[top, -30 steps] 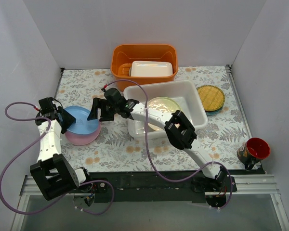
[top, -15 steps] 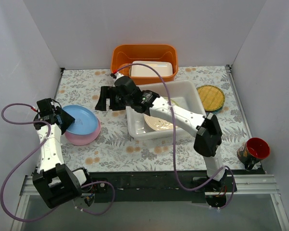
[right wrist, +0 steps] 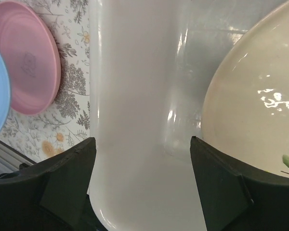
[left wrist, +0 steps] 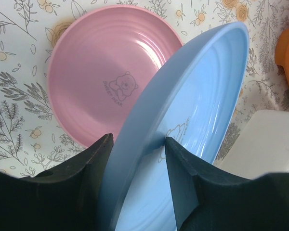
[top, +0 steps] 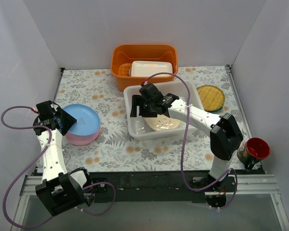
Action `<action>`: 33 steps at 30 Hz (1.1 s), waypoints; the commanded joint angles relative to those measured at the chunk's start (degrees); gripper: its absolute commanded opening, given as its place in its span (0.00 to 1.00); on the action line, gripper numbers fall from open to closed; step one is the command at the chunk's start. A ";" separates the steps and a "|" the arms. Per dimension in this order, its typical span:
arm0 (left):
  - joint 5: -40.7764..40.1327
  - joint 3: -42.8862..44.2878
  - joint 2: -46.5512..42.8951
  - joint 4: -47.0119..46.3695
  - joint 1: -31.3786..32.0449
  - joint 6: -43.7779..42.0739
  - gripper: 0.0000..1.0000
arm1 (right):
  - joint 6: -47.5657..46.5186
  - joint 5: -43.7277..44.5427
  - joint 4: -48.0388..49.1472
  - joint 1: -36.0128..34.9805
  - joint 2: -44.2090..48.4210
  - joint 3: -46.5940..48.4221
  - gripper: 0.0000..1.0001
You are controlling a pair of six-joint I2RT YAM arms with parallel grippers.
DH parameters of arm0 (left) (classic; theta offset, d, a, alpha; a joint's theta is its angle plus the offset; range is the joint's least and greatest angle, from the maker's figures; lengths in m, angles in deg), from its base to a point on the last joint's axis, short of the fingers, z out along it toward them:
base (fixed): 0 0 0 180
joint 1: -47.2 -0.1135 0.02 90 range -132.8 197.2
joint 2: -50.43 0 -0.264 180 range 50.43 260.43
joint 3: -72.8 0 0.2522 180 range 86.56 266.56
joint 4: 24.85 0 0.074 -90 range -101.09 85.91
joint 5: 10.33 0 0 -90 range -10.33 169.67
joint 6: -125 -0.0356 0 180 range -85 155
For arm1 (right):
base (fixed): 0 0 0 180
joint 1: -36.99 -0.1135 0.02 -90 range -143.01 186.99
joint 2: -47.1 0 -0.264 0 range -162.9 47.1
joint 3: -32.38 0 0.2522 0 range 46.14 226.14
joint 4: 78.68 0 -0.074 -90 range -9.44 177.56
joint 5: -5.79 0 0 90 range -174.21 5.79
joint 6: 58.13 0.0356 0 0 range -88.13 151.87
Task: Place the plates into the plastic bin on the countertop
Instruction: Place the plate in the plastic bin.
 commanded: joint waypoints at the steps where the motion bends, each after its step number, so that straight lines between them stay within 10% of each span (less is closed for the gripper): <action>1: 2.72 -0.22 -1.59 -0.23 0.26 1.10 0.00 | -0.81 -5.24 1.80 -1.08 -2.25 0.66 0.85; 22: 2.55 -0.13 -2.29 0.39 0.26 0.40 0.00 | 1.30 -12.65 2.60 -6.53 -20.62 23.06 0.81; 33: 2.46 0.92 -2.47 1.26 0.26 0.13 0.00 | 0.51 -9.84 3.05 -6.44 -14.85 19.55 0.82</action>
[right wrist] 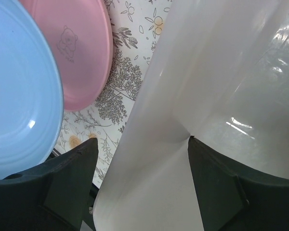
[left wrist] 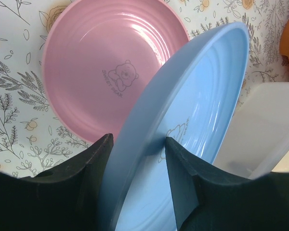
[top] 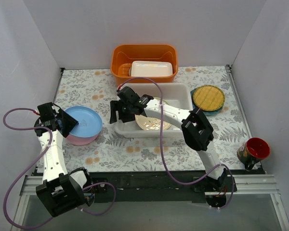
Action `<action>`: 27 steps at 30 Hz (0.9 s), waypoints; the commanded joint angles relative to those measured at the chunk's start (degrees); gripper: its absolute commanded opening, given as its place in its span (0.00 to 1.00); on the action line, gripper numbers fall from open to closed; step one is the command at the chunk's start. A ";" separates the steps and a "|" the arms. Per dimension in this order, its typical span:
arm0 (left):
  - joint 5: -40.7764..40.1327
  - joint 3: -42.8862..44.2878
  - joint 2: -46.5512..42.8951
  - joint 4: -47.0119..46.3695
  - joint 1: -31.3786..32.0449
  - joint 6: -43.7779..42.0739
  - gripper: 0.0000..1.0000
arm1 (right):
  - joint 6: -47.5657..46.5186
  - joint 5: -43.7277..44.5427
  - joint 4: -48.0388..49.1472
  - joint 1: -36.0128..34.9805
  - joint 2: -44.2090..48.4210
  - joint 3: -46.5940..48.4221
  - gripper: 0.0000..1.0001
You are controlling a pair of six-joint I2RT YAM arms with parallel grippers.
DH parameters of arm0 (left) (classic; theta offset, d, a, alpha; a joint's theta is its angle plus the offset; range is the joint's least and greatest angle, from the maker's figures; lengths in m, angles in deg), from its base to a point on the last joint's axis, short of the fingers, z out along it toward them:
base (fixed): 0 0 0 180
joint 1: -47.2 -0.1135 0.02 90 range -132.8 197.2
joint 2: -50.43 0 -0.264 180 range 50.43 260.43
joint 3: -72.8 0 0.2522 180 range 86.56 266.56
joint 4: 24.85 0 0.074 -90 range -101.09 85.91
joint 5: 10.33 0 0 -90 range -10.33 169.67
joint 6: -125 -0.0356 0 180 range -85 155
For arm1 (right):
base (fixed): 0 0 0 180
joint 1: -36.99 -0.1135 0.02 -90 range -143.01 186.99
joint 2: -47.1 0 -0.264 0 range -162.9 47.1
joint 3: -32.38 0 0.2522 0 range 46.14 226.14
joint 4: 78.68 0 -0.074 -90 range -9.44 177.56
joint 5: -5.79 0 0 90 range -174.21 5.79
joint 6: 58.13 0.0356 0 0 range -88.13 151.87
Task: Place the plates into the plastic bin on the countertop
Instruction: Place the plate in the plastic bin.
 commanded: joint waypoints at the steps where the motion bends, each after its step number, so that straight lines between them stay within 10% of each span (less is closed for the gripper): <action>1: 0.43 2.69 -1.88 0.70 0.18 -0.33 0.00 | -0.39 0.76 2.12 -0.54 7.22 0.08 0.82; 27: 13.35 11.40 -1.88 -0.88 5.00 7.93 0.00 | -0.39 9.03 0.01 2.09 27.60 -12.74 0.88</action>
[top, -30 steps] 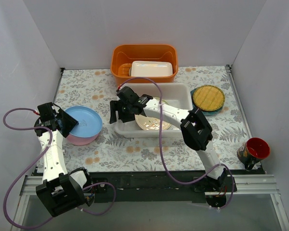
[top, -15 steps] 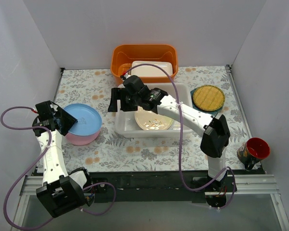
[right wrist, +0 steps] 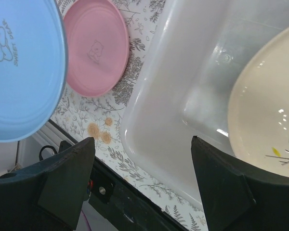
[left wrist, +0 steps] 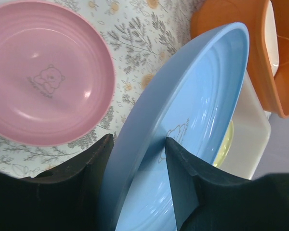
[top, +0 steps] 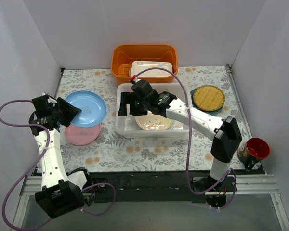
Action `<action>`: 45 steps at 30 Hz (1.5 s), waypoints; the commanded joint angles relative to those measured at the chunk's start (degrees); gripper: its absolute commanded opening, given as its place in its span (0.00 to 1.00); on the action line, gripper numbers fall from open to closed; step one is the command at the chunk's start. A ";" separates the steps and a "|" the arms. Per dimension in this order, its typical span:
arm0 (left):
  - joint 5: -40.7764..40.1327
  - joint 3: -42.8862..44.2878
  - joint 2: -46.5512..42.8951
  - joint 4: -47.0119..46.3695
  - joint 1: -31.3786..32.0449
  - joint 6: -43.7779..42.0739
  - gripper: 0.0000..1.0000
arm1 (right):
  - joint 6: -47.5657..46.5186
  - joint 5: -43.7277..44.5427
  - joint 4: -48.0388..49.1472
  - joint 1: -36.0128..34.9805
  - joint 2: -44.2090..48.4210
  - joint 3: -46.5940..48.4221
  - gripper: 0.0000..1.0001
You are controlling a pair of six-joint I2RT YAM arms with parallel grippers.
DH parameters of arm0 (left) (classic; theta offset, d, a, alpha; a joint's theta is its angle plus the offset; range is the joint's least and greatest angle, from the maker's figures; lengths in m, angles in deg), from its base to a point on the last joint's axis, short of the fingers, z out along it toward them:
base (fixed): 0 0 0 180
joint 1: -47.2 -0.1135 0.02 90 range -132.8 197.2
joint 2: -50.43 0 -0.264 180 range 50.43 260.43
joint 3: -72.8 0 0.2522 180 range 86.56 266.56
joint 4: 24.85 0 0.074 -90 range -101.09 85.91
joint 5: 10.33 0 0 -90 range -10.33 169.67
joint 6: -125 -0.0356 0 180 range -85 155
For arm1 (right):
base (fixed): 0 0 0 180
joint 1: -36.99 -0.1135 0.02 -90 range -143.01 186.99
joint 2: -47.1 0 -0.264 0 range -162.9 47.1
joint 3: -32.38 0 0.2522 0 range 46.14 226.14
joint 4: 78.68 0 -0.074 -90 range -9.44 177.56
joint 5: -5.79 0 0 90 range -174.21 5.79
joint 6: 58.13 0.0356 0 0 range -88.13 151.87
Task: Place the plates into the plastic bin on the countertop
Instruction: Place the plate in the plastic bin.
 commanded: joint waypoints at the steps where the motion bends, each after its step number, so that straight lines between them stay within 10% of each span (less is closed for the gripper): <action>1: 2.66 1.98 -0.52 -3.09 5.76 4.95 0.00 | 0.14 2.97 1.28 1.85 8.36 -3.61 0.88; 24: -14.83 6.80 13.62 -10.13 40.04 15.51 0.00 | -0.65 8.07 -2.68 7.04 22.51 -12.67 0.88; 45: -22.30 17.79 30.85 -13.20 57.19 19.03 0.00 | -2.59 7.11 -5.40 14.16 32.00 -19.26 0.88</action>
